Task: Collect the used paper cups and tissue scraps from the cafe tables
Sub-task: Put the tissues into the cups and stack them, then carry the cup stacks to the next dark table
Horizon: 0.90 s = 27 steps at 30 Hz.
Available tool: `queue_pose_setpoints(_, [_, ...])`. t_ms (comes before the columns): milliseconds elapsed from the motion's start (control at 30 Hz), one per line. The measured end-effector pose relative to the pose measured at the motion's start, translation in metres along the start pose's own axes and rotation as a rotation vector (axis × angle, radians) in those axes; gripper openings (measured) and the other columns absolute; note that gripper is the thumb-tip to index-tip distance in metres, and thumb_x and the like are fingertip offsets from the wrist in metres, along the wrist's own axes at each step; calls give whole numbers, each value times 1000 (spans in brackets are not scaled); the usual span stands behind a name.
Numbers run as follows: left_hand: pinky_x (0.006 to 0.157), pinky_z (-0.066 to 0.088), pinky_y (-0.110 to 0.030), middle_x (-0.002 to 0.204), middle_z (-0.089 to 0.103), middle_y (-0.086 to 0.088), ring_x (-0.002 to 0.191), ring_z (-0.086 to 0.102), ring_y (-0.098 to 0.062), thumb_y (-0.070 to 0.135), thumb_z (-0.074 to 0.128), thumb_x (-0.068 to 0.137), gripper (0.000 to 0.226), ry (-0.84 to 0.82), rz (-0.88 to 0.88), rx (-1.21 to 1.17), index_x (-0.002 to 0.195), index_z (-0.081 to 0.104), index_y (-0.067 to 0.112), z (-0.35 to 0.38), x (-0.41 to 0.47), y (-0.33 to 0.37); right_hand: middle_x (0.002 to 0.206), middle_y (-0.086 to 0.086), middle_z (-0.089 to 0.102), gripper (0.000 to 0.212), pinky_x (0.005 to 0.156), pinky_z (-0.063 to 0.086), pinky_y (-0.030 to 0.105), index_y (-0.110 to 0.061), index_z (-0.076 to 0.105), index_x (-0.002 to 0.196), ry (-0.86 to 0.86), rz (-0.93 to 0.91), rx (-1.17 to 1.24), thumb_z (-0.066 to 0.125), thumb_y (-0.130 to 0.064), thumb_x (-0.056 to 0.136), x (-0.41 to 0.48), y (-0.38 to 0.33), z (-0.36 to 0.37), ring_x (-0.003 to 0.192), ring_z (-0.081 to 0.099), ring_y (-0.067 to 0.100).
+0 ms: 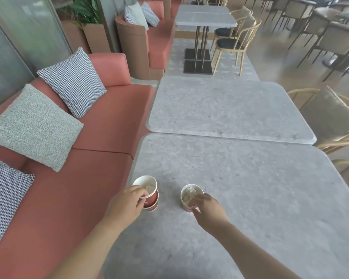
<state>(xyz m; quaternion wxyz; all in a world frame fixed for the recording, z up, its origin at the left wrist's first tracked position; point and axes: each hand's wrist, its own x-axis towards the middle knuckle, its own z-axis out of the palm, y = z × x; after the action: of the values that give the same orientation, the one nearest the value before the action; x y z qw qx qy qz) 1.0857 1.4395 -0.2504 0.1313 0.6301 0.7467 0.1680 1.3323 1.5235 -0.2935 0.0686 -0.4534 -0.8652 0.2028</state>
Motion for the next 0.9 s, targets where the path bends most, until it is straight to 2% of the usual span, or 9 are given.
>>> queue_pose_setpoints(100, [63,42,-28,92,62,13,91,55,-14,16,53,84,17,-114,14,57,89,63,28,12,9,-3,110,-7,62,23,69,36,22,-28,65,102,0,7,-6,54,-19,83,2,-2,-2,104,51,18])
queue_pose_setpoints(200, [66,46,-29,93,61,11,91,56,-14,22,51,86,12,-204,24,93,89,62,26,22,16,-2,112,-6,61,22,68,31,21,-28,64,103,6,15,-10,54,-21,84,2,-3,-3,105,50,18])
queue_pose_setpoints(433, [60,35,-25,94,61,9,88,57,-17,23,55,86,3,-278,49,89,87,58,24,35,21,7,103,-1,64,17,78,39,27,-24,64,99,-4,16,-6,54,-23,85,-2,-7,3,101,53,21])
queue_pose_setpoints(533, [60,33,-25,94,62,7,90,58,-18,18,52,83,8,-249,76,95,86,57,24,33,27,20,103,-2,64,17,74,39,26,-23,64,98,-6,38,-14,53,-24,85,0,-8,0,101,53,21])
queue_pose_setpoints(667, [67,46,-28,98,64,8,94,57,-17,23,51,84,14,-168,132,109,96,58,25,24,37,42,109,-4,61,22,68,36,25,-24,62,104,64,86,11,50,-25,86,3,-8,-14,102,52,20])
queue_pose_setpoints(767, [71,48,-30,101,64,10,98,57,-16,26,54,85,15,-128,201,101,100,59,27,15,46,62,111,-7,61,23,68,36,24,-26,61,109,162,105,50,50,-27,89,-1,-2,-37,103,52,18])
queue_pose_setpoints(900, [78,47,-32,115,61,12,107,54,-17,29,54,88,25,-81,337,110,112,58,31,-7,70,107,110,-6,64,22,70,40,26,-24,63,109,351,81,85,53,-22,89,-13,10,-86,99,54,20])
